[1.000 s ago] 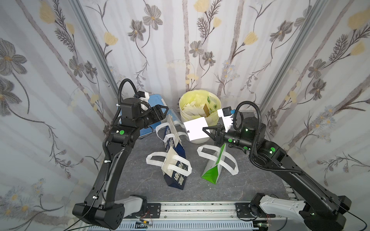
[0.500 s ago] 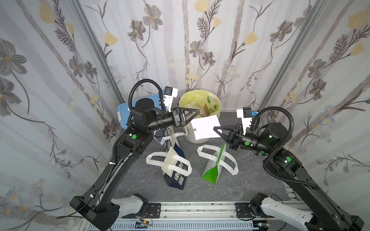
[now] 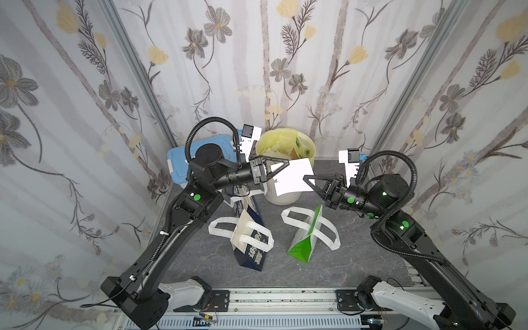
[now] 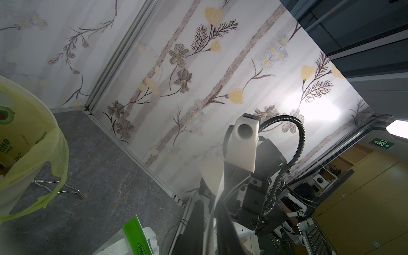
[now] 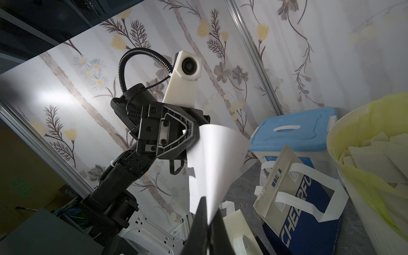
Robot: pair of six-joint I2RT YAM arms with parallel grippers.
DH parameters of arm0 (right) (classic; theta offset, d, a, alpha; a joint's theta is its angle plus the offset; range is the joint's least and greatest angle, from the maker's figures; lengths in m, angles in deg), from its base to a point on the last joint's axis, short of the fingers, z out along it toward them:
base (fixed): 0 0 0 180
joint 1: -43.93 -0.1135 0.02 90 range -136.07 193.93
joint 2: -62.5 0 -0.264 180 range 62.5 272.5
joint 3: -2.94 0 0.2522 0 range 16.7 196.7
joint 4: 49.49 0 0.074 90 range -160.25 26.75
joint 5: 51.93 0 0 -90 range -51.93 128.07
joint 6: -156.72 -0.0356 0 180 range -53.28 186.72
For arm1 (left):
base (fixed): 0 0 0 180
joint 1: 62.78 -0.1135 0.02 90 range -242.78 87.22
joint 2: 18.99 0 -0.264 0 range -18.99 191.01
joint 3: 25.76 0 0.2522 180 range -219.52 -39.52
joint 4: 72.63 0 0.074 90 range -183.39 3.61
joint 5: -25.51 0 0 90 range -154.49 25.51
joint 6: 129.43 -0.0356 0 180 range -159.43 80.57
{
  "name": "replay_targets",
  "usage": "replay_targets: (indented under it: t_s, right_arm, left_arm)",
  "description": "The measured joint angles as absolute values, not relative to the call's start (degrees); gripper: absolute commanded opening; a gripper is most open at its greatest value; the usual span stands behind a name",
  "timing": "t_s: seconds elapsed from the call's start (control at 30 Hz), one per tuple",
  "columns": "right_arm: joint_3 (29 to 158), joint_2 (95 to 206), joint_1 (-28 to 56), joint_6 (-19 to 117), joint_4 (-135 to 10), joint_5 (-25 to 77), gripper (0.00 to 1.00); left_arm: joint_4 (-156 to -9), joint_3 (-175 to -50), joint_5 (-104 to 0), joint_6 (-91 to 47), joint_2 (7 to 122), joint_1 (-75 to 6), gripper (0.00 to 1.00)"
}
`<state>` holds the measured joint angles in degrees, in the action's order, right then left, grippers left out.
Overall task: Shred takeout receipts and throw away
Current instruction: Shred the takeout receipt.
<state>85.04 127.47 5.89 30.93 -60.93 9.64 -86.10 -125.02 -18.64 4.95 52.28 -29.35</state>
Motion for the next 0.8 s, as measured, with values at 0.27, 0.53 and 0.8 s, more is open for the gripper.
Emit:
replay_targets:
  t_s: [0.27,0.53,0.8]
  right_arm:
    - [85.45,127.84,5.89,31.0,-62.61,11.41,0.46]
    - [87.49,126.4,13.85,43.67,-76.23,14.1,0.83]
    - [93.23,129.94,15.07,55.54,-82.41,2.04,0.87]
  left_arm:
    - [-86.49,-125.04,-19.82,5.45,52.69,-29.35,0.0]
    - [-92.18,-123.58,-19.54,-0.71,51.91,-29.18,0.0]
    - [-100.2,-121.04,-12.33,-8.86,53.7,-25.64,0.0]
